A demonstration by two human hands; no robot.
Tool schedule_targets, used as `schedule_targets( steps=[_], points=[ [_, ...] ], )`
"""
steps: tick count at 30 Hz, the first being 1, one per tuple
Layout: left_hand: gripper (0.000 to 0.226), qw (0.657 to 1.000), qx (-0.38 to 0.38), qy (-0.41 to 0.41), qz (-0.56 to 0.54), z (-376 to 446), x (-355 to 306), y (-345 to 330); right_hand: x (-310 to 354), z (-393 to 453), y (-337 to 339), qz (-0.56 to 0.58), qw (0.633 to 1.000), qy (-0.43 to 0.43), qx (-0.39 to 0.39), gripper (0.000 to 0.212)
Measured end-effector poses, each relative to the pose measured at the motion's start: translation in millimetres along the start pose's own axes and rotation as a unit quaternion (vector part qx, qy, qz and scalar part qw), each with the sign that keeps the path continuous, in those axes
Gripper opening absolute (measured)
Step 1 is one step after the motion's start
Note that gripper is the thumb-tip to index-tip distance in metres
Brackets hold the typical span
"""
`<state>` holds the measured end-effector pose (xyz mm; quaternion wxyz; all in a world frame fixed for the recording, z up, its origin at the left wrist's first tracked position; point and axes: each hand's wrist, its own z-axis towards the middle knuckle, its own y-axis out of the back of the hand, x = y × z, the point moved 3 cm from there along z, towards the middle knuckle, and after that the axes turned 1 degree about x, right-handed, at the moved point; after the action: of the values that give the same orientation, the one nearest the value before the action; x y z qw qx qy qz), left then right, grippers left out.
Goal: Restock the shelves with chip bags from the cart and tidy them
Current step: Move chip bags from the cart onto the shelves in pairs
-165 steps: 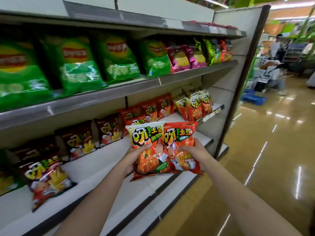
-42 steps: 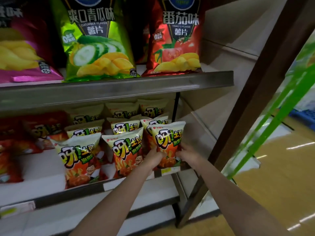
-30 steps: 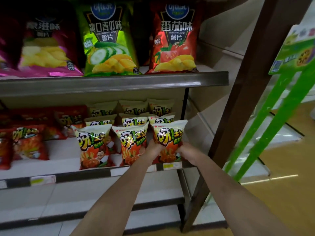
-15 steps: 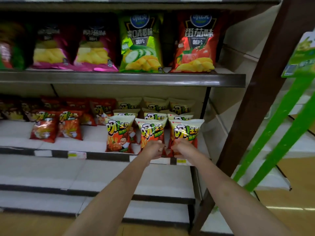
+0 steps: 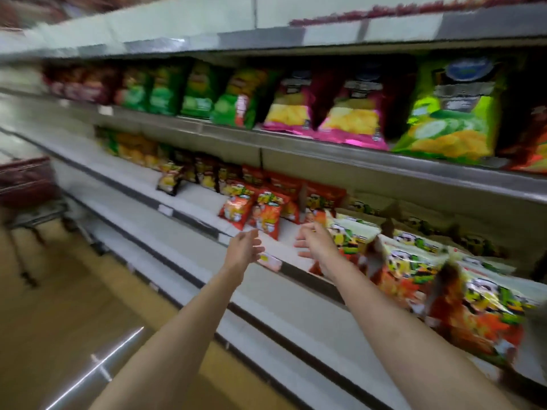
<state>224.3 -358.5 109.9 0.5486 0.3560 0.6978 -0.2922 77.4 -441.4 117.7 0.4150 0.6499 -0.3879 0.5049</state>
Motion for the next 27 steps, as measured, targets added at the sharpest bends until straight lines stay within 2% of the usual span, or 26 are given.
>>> schedule_targets(
  steps=[6,14,18,27],
  points=[
    [0.025,0.992,-0.117,-0.029,-0.035,55.5,-11.9,145.8,39.7,34.6,-149.5,-0.012,0.996,0.033,0.087,0.011],
    [0.012,0.979,-0.195,-0.028,-0.048,108.2,-30.4,326.6,76.9,82.8,-358.7,-0.047,0.978,0.035,0.199,0.003],
    [0.01,0.966,-0.252,-0.009,-0.058,123.0,-34.2,418.1,86.9,89.1,-453.5,-0.063,0.963,0.038,0.259,0.011],
    [0.009,0.917,-0.38,0.037,-0.116,150.4,-5.8,556.2,88.4,118.3,-621.4,-0.09,0.934,0.028,0.344,0.019]
  ],
)
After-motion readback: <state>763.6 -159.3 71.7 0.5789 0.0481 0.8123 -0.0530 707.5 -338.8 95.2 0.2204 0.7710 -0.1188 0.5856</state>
